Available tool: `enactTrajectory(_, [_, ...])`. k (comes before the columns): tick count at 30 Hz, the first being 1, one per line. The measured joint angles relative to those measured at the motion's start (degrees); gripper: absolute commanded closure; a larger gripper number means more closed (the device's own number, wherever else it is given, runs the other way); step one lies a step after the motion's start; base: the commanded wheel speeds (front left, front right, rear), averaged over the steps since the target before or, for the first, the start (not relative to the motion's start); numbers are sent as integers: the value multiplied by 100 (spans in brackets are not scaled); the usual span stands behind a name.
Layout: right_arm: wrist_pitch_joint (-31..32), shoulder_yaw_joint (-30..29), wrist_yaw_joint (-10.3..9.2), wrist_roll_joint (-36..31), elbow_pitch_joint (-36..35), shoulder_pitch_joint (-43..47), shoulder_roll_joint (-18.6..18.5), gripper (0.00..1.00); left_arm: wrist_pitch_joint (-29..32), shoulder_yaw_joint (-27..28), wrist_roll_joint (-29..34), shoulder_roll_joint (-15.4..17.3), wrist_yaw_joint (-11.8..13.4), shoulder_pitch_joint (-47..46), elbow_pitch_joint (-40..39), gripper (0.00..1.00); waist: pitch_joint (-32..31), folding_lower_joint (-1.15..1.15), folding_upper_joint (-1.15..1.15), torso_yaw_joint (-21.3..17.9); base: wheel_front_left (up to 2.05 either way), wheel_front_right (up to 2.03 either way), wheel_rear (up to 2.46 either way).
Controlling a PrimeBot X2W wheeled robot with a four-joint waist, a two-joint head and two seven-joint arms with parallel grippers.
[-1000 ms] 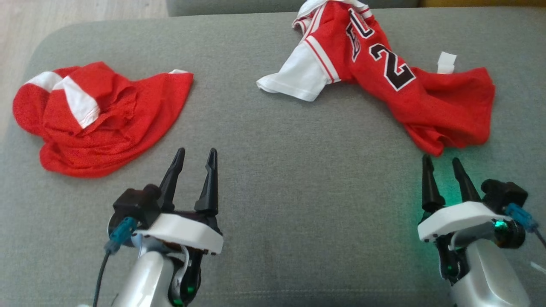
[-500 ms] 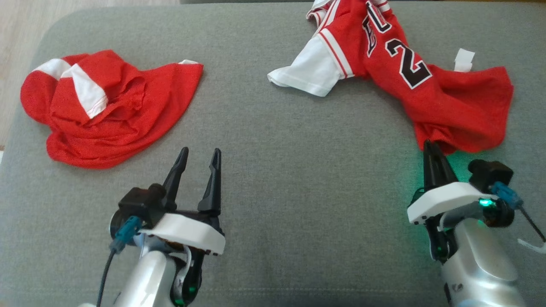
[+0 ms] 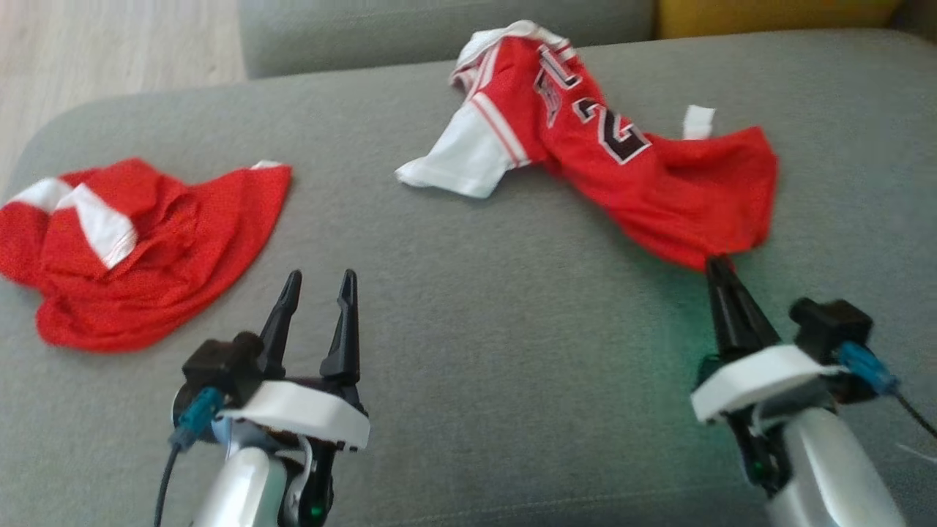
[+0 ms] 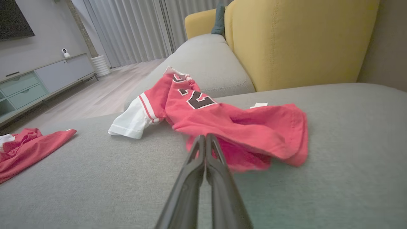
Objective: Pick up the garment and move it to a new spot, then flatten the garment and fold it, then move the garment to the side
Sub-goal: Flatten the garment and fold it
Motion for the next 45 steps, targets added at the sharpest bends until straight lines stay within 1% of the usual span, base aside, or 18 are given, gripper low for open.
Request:
enactTrajectory(2, [266, -65, 0, 38, -434, 279, -100, 100, 0, 25, 0, 1, 5, 94, -37, 0, -80, 0, 0, -133, 0, 0, 0])
enactTrajectory(3, [533, -252, 0, 48, -871, 477, -170, 100, 0, 18, 0, 3, 7, 127, -41, 0, -134, 0, 0, -262, 0, 0, 0])
enactTrajectory(8, [1138, -803, 0, 177, -1749, 813, -255, 100, 0, -14, -27, 2, 14, 114, -63, 0, -174, 0, 0, -429, 0, 0, 0])
enactTrajectory(12, [1435, -1012, 0, 216, -1957, 1042, -246, 100, 0, -93, -57, 3, 42, 107, -67, 0, -123, 0, 0, -430, 0, 0, 0])
enactTrajectory(16, [1482, -1132, 0, 236, -1917, 1048, -236, 100, 0, -142, -57, 2, 35, 87, -64, 0, -55, 0, 0, -350, 0, 0, 0])
enactTrajectory(20, [1483, -1156, 0, 174, -1508, 722, -296, 100, 0, -178, -57, 3, 0, 67, -40, 0, 43, 0, 0, -215, 0, 0, 0])
enactTrajectory(28, [1443, -1290, 0, -155, -256, -478, -827, 100, 0, -304, -58, 1, -7, -187, 32, 0, 314, 0, 0, 169, 0, 0, 0])
enactTrajectory(29, [1443, -1290, 0, -155, -256, -478, -827, 100, 0, -304, -58, 1, -7, -187, 32, 0, 314, 0, 0, 169, 0, 0, 0])
enactTrajectory(32, [1378, -1419, 0, -406, 357, -766, -965, 100, 0, -312, -58, 3, -7, -188, 54, 0, 405, 0, 0, 308, 0, 0, 0])
enactTrajectory(33, [1316, -1537, 0, -687, 756, -904, -1035, 100, 0, -314, -58, 3, -7, -188, 64, 0, 451, 0, 0, 379, 0, 0, 0])
enactTrajectory(34, [1316, -1537, 0, -687, 756, -904, -1035, 100, 0, -314, -58, 3, -7, -188, 64, 0, 451, 0, 0, 379, 0, 0, 0])
enactTrajectory(36, [1270, -1657, 0, -989, 1120, -1018, -1062, 98, 0, -312, -58, 3, -7, -188, 65, 0, 483, 0, 0, 417, 0, 0, 0])
enactTrajectory(37, [1229, -1730, 0, -1096, 1278, -1070, -1059, 38, 0, -311, -58, 3, -7, -190, 69, 0, 489, 0, 0, 421, 0, 0, 0])
enactTrajectory(38, [1160, -1830, 0, -1181, 1405, -1118, -1039, 0, 0, -307, -58, 3, -5, -190, 77, 0, 486, 0, 0, 413, 0, 0, 0])
enactTrajectory(41, [945, -2014, 0, -1251, 1659, -1283, -945, 0, 0, -285, -57, 3, -2, -194, 87, 0, 456, 0, 0, 342, 0, 0, 0])
enactTrajectory(45, [616, -2028, 0, -1256, 1733, -1385, -739, 0, 0, -240, -51, 1, -2, -196, 81, 0, 389, 0, 0, 173, 0, 0, 0])
